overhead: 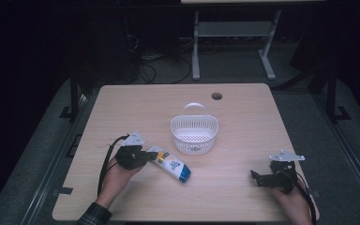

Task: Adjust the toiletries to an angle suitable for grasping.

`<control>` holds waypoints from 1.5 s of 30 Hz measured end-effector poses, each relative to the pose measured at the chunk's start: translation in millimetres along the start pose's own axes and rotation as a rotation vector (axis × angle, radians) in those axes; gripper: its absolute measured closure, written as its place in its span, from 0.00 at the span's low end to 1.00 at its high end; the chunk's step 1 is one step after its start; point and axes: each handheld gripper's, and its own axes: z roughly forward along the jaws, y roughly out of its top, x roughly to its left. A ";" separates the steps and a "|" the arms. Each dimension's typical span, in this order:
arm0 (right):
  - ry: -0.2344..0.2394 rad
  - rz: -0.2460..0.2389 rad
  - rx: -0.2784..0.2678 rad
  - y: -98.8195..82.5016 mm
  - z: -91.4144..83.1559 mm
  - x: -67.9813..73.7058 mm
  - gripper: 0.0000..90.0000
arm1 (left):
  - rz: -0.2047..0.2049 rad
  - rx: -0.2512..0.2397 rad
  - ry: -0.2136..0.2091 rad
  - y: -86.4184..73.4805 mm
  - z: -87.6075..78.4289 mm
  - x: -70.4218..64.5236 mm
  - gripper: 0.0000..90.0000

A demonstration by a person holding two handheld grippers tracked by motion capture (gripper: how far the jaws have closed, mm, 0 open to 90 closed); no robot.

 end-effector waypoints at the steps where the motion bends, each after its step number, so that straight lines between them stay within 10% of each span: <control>1: 0.000 0.000 0.000 0.0 0.0 0.0 0.01 | 0.000 0.000 0.000 0.0 0.0 0.0 1.00; 25: 0.000 0.000 0.000 0.0 0.0 0.1 0.01 | 0.002 0.073 0.053 25.2 48.9 43.8 1.00; 45: 0.000 0.001 0.000 0.0 0.0 0.1 0.01 | 0.007 0.124 0.054 18.7 47.2 47.8 1.00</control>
